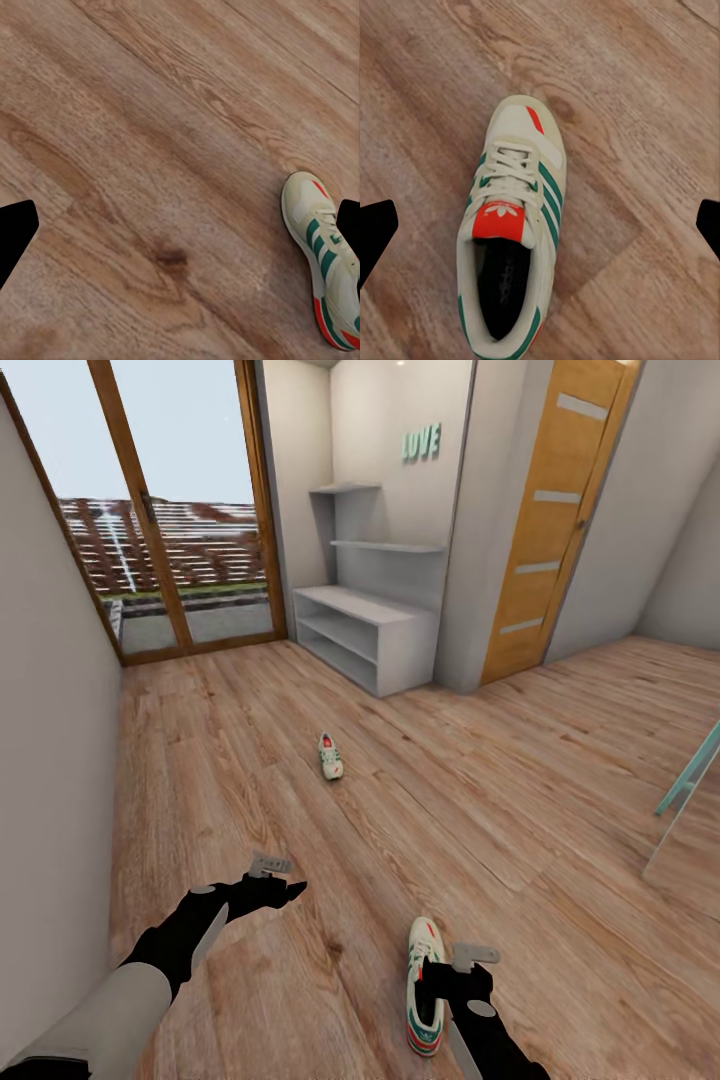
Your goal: Pick up the two gym shoes and the two sandals from the corridor floor and place them onto the hallstand (shoe rack) in the corridor, making sure they are on the rack and not on the floor. Arrange them so the two gym shoes are next to each other and the two sandals are next to each other.
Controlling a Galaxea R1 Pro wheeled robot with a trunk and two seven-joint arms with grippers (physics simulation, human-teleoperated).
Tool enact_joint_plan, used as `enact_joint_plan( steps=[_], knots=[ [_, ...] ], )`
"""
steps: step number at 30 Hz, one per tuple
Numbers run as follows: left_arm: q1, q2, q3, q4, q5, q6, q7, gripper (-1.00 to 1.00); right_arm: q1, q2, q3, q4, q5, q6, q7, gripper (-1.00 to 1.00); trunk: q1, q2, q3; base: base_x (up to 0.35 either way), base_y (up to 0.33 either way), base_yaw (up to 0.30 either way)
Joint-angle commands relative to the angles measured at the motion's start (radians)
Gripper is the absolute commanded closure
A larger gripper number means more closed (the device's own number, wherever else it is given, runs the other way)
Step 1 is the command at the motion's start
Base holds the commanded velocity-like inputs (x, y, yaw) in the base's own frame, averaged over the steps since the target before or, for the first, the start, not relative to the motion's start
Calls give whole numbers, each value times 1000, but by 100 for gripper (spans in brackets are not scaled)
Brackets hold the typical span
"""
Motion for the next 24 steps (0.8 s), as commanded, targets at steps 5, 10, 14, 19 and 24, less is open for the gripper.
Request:
enact_joint_plan(
  steps=[5, 10, 14, 19, 24],
  knots=[
    [0, 0, -3, -2, 4, 6, -1, -100, 0, 0, 0, -2, 1, 6, -3, -100, 19, -36, -17, 0, 0, 0],
    [0, -1, -2, -2, 5, 5, -1, -100, 0, 0, 0, -2, 1, 6, -3, -100, 28, -50, -35, 0, 0, 34],
    [0, -1, -2, -2, 5, 4, -1, -100, 0, 0, 0, -2, 1, 6, -3, -100, 30, -51, -53, 0, 0, 129],
    [0, -1, -2, -2, 5, 4, -1, -100, 0, 0, 0, -2, 1, 6, -3, -100, 32, -52, -74, 0, 0, 124],
    [0, -1, -3, -2, 5, 3, -1, -100, 0, 0, 0, -3, 1, 6, -3, -100, 34, -54, -94, 0, 0, 35]
  ],
)
